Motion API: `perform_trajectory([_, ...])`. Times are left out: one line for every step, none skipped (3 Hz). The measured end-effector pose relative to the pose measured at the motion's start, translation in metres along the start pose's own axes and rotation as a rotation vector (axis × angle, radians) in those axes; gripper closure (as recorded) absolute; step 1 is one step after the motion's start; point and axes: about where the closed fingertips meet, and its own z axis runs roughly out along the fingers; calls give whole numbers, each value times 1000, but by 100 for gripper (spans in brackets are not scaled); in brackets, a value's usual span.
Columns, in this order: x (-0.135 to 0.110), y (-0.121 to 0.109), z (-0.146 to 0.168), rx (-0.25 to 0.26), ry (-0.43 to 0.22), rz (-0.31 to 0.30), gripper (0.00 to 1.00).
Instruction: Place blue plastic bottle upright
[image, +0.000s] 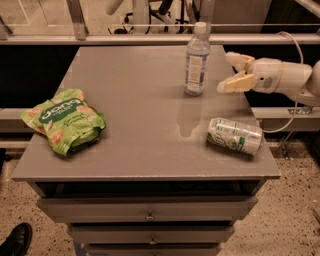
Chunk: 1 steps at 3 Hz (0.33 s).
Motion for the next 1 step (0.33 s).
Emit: perform_trajectory([-6, -2, -61, 80, 68, -49, 0])
